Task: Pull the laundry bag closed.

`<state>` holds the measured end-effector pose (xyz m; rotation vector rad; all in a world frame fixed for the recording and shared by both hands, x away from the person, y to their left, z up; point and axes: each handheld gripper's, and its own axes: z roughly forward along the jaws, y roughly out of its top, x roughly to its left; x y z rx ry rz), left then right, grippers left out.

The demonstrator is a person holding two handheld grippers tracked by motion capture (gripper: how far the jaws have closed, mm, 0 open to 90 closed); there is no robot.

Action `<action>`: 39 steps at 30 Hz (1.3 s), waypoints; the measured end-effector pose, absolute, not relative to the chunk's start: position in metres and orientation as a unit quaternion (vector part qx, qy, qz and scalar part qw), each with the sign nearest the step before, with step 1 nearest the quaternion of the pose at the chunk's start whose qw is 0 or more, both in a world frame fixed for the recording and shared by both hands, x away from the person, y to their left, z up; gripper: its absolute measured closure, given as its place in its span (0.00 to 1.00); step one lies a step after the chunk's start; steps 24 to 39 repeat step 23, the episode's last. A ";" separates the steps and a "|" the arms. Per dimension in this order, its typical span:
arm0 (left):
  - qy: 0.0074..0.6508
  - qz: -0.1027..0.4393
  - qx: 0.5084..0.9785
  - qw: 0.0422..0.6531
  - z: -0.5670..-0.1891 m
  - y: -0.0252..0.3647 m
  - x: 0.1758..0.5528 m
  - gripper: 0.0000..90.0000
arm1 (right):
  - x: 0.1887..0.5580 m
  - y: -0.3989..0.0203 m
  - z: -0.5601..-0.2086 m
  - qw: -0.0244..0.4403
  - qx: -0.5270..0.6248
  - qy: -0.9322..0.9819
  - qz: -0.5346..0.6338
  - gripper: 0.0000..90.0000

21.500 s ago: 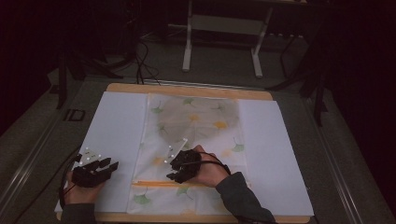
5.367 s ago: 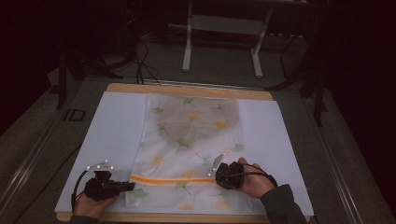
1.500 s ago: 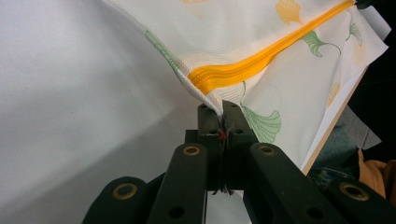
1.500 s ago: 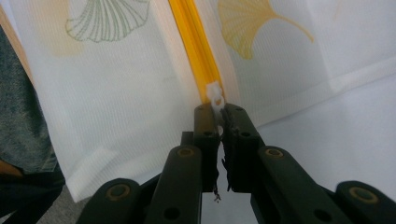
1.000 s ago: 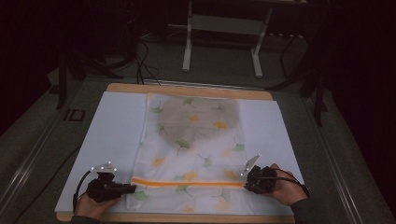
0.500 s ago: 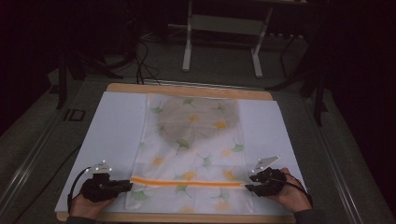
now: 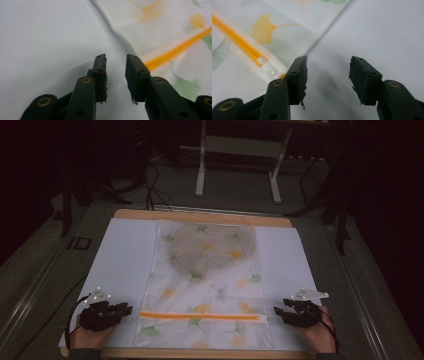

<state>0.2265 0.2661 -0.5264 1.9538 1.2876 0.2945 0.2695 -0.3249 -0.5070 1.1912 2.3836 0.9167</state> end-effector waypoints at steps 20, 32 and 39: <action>0.570 0.203 0.716 0.348 -0.541 0.279 0.249 0.60 | 0.272 -0.348 -0.529 0.203 0.521 0.750 0.354 0.39; 0.579 0.215 0.709 0.341 -0.542 0.278 0.254 0.55 | 0.276 -0.347 -0.530 0.216 0.532 0.741 0.348 0.35; 0.579 0.215 0.709 0.341 -0.542 0.278 0.254 0.55 | 0.276 -0.347 -0.530 0.216 0.532 0.741 0.348 0.35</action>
